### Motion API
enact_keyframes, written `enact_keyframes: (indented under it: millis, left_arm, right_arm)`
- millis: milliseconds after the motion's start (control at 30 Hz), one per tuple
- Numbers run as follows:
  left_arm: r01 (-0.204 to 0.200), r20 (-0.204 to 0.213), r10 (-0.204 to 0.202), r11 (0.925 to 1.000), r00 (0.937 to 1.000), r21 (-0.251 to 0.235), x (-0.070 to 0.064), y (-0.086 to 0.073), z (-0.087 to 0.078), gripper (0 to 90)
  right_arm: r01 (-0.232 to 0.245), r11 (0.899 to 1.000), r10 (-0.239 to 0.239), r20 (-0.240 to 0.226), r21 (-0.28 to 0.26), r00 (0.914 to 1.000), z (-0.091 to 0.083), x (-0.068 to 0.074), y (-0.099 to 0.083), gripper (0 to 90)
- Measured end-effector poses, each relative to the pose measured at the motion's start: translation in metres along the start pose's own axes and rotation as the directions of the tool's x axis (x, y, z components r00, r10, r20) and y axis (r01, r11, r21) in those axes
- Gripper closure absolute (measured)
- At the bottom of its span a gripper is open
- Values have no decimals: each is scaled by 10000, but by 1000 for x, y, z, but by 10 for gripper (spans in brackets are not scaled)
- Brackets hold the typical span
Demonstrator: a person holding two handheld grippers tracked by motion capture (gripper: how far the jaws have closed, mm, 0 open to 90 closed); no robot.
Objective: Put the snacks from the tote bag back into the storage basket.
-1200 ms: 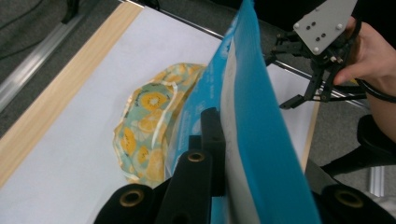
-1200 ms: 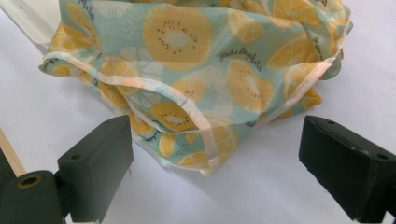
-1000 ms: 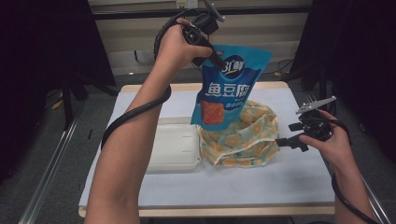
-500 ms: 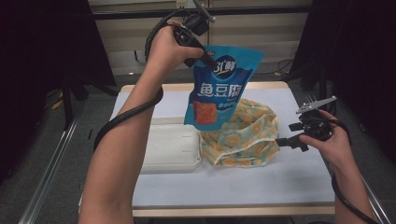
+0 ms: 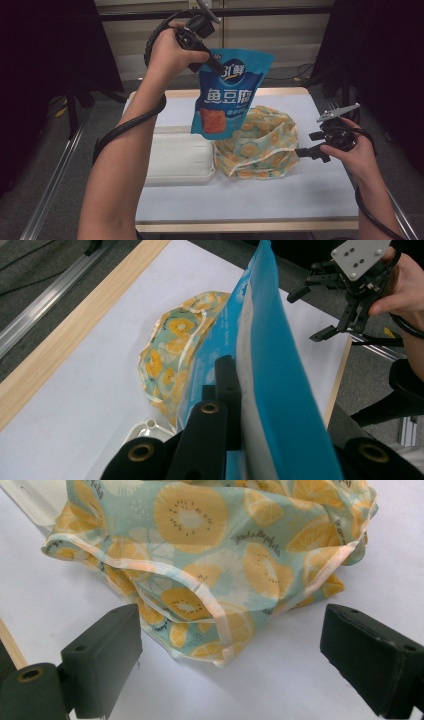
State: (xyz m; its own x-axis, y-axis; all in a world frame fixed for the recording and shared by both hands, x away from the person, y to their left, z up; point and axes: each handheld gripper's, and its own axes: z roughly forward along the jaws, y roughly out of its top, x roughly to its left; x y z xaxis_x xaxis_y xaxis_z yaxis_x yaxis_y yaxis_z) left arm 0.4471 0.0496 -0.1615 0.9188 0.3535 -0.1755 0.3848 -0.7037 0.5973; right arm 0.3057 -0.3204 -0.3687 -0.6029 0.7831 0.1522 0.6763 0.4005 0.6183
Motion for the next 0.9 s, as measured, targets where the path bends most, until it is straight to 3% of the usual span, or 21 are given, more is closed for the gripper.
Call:
enact_keyframes:
  millis: [900]
  left_arm:
    - [371,-309,-374,9993,9988,-96,9,-29,-17,900]
  right_arm:
    - [69,10000,-69,-13,9,10000,1,0,0,91]
